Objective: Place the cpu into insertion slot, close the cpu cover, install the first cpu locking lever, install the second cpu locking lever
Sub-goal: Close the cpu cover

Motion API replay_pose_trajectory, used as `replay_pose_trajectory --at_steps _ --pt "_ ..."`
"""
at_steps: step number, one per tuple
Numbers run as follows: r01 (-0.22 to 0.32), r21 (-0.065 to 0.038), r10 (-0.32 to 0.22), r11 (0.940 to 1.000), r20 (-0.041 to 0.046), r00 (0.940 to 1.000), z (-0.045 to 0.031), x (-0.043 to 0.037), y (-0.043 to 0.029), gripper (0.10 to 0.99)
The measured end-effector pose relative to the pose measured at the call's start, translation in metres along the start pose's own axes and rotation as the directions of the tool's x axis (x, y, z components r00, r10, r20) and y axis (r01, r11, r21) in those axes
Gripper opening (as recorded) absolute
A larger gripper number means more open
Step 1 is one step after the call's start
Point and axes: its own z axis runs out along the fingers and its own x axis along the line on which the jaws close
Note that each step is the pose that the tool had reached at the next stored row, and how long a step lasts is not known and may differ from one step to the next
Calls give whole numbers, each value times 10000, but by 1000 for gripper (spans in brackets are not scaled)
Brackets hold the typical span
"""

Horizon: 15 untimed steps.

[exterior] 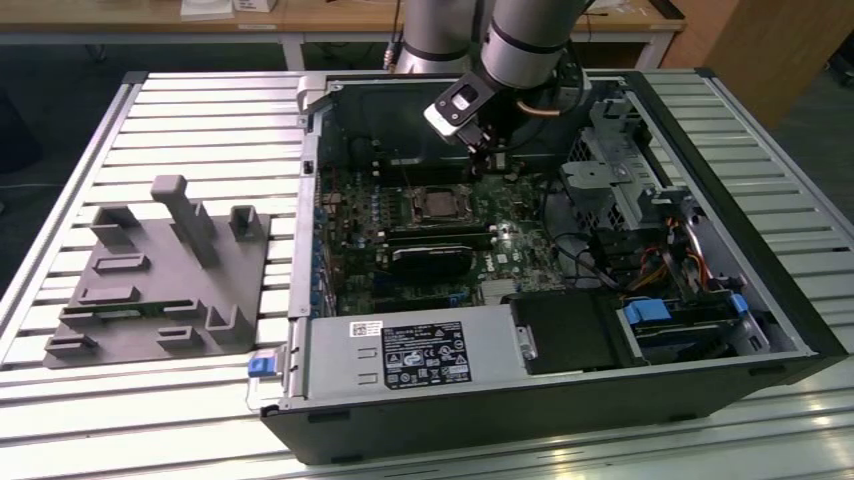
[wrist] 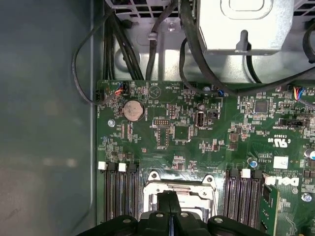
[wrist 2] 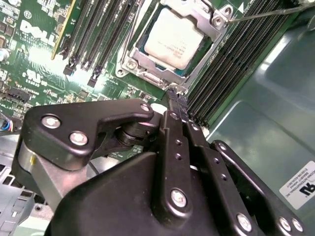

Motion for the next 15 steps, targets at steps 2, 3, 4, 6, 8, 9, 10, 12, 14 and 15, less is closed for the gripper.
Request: replay_pose_trajectory --at_steps 2,3,4,6,8,9,10,12,14,15 --pt "11 -238 -11 9997 19 10000 2 0 0 106" --pt "15 -361 -14 9993 32 10000 3 -1 0 106" --pt "19 -484 -16 9988 51 10000 5 0 0 106" --pt "21 -732 -7 9973 194 9998 5 0 -1 106" --pt "33 -931 4 9957 394 9992 6 0 -7 106" --pt "40 -997 10 9950 504 9987 6 0 -11 106" --pt "42 -1012 13 9949 538 9986 6 0 -12 106" --pt "43 -1013 12 9948 546 9985 6 -1 -12 106" --pt "71 -1010 -15 9949 550 9985 6 0 -12 106" --pt "214 -992 -158 9948 564 9983 6 0 -12 106"
